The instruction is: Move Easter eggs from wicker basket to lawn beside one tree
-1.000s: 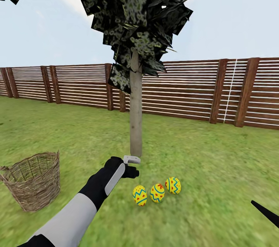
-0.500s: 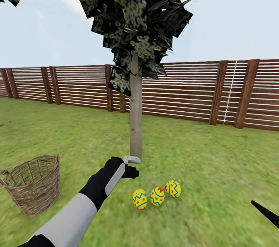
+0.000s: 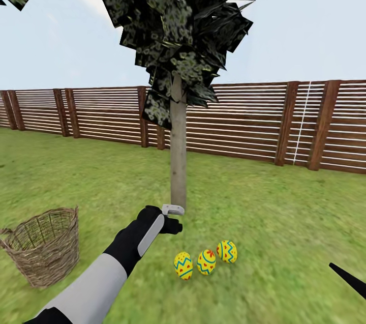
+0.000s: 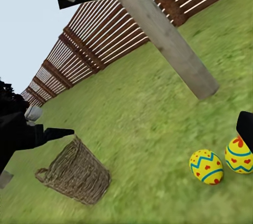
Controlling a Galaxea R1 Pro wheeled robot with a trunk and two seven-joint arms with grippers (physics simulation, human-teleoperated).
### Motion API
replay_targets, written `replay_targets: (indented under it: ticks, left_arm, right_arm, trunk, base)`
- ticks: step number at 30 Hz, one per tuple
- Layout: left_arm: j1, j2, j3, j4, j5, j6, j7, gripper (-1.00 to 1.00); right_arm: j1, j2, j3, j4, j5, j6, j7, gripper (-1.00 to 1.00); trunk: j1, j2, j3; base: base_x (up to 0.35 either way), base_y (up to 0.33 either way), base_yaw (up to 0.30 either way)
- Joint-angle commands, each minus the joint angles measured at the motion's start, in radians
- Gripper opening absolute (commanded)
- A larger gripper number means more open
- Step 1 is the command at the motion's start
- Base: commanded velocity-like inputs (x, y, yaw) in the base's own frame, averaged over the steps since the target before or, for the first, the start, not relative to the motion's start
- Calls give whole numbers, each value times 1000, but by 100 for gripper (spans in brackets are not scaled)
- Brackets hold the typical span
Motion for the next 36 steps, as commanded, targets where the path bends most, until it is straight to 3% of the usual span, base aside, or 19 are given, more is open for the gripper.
replay_targets:
  ticks: [1, 36]
  left_arm:
    - [-1, 1, -2, -1, 11, 2, 9, 100]
    - [-1, 1, -3, 0, 10, 2, 14, 100]
  right_arm:
    - [0, 0, 0, 0, -5, 7, 0, 100]
    - [-1, -1, 15, 0, 9, 5, -1, 100]
  trunk:
    - [-4, 7, 2]
    - [-138, 252, 112]
  base:
    - [0, 0, 0]
    - [0, 0, 0]
